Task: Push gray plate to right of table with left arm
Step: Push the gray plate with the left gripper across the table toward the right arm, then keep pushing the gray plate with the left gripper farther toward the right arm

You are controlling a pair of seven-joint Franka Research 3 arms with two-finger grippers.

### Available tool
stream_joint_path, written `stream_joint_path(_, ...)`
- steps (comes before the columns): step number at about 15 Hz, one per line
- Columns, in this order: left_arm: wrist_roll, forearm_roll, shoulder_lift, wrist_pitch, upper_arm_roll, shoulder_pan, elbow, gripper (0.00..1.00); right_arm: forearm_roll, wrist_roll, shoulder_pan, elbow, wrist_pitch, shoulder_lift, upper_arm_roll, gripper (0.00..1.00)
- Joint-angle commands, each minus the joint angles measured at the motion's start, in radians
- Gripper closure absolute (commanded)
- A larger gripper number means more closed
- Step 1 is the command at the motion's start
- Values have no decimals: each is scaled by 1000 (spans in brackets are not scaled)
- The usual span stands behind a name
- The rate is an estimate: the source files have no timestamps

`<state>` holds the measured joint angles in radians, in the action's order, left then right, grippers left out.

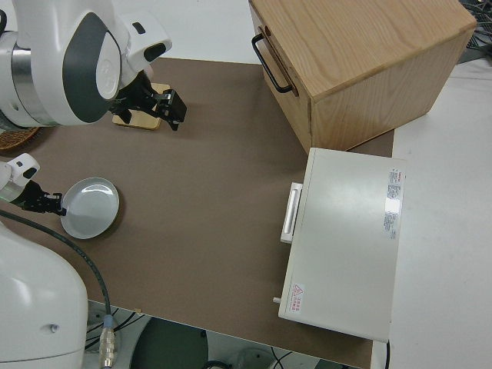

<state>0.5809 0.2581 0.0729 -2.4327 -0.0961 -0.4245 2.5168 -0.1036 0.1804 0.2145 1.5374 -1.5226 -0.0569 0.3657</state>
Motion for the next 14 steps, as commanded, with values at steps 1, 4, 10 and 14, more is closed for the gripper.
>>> stream_joint_path(1,68,10,-51,-49,-28,-16,-19,1000,-16,2,6,-14,5,6,4,5)
stream_joint_path(4,121,12,-67,-68,-66,-16,-39,1000,-16,2,6,-14,5,6,4,5)
stream_joint_path(10,227,10,-105,-72,-146,-16,-105,1000,-16,2,6,-14,5,6,4,5)
stream_joint_path(14,293,10,-127,-110,-195,-22,-122,1000,-16,2,6,-14,5,6,4,5)
